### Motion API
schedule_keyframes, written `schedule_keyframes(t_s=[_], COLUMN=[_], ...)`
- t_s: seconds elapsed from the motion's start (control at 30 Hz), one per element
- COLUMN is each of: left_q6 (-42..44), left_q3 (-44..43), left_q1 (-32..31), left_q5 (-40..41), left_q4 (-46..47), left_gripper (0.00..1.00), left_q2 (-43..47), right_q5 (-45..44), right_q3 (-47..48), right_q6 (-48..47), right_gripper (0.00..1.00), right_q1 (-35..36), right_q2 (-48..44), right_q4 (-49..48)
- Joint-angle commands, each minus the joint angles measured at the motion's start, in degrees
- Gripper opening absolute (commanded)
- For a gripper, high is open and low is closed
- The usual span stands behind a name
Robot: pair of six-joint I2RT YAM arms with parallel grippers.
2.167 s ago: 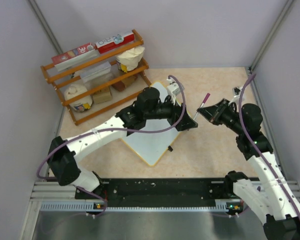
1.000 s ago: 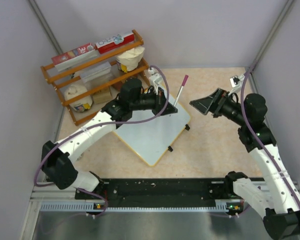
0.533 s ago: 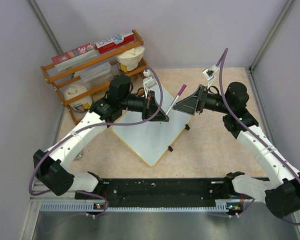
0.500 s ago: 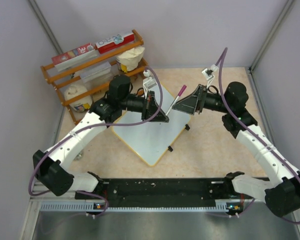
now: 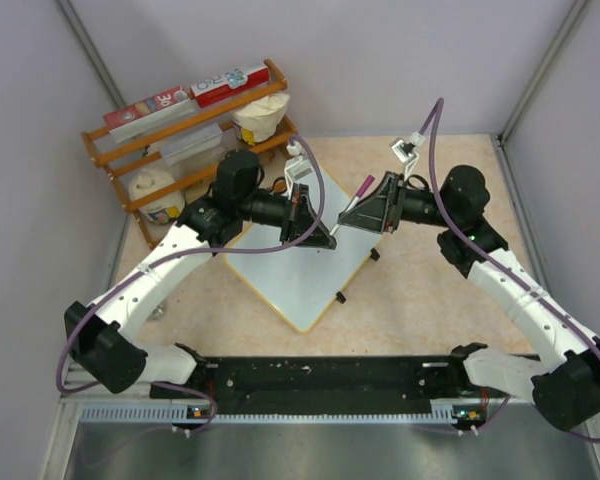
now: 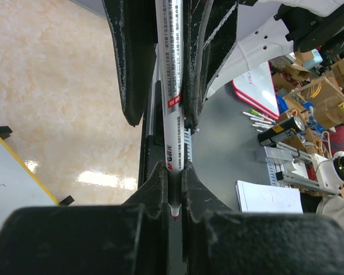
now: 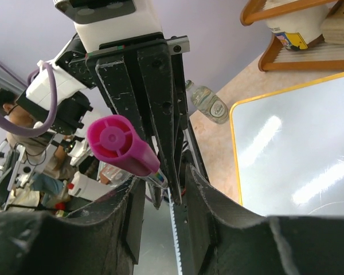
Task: Write a sentence on the whiteboard
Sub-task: Pass from the right arm to the left, then pass from the left arm to the right
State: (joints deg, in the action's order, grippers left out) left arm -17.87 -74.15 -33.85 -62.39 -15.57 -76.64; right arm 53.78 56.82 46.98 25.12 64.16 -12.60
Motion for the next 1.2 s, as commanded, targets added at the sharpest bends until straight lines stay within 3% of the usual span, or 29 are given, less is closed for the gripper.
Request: schedule_keyframes(t_s=[0.0, 0.5, 0.83, 1.17], left_q6=[1.34, 1.61, 1.52, 2.75], left_q3=[-1.08, 1.37, 2.52, 3.66], left_q1=[0.10, -0.43, -0.61, -0.61], left_q5=[-3.52, -5.63, -5.64, -6.16], left_q4=[0.28, 0.63, 1.42, 0.55], left_gripper=[0.00, 0.00, 0.00, 0.00], left_q2=[0.09, -0.79, -0.88, -0.88], right_q5=[-0.08, 1.68, 5.37, 8.62], right_q3=[2.07, 0.49, -0.13, -0.13], right_q6=[-4.35, -1.98, -0.05, -2.33], right_gripper=[0.32, 0.32, 0.25, 0.17], right_q1=[0.54, 0.54, 0.45, 0.45], right_q2=[-2.90, -2.64, -1.06, -0.97], right_q4=[3.63, 0.30, -1.64, 2.58])
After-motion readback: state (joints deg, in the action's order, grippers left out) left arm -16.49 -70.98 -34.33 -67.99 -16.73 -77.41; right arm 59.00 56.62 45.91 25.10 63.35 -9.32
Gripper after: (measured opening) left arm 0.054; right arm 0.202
